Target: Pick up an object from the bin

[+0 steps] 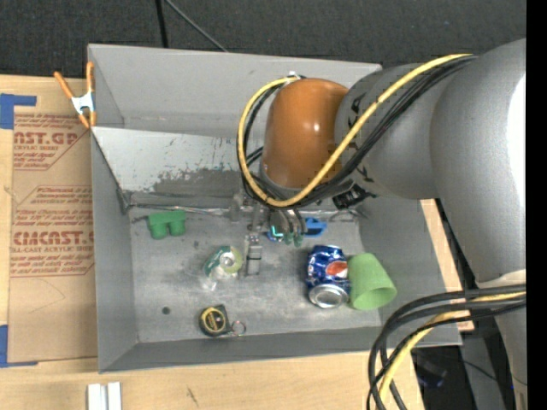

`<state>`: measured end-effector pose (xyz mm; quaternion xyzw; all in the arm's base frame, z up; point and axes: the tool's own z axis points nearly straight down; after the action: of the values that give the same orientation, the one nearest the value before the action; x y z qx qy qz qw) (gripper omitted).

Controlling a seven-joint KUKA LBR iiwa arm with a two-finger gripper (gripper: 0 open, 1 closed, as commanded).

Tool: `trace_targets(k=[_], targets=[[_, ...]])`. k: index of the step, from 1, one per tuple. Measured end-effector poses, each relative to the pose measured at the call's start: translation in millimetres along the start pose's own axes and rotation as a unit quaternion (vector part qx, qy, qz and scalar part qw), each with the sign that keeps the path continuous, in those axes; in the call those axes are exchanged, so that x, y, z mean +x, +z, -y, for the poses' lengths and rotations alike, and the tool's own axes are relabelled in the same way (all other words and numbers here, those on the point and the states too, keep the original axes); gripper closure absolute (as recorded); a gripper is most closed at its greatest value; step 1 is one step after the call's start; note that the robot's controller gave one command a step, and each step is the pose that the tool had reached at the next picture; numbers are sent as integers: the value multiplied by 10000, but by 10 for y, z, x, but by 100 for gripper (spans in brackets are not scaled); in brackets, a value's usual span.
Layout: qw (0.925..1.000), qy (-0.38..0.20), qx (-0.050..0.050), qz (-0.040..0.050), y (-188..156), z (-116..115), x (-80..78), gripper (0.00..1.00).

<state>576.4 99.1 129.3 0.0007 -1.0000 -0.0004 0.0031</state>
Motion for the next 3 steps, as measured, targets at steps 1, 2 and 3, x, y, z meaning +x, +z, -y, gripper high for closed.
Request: trace_targets(k=[1,2,3], targets=[[9880,-1547,4,36,599,-96,444,0],[9824,-1869,-4,53,592,-699,187,0],[9599,-2803,15,44,495,-92,889,0]])
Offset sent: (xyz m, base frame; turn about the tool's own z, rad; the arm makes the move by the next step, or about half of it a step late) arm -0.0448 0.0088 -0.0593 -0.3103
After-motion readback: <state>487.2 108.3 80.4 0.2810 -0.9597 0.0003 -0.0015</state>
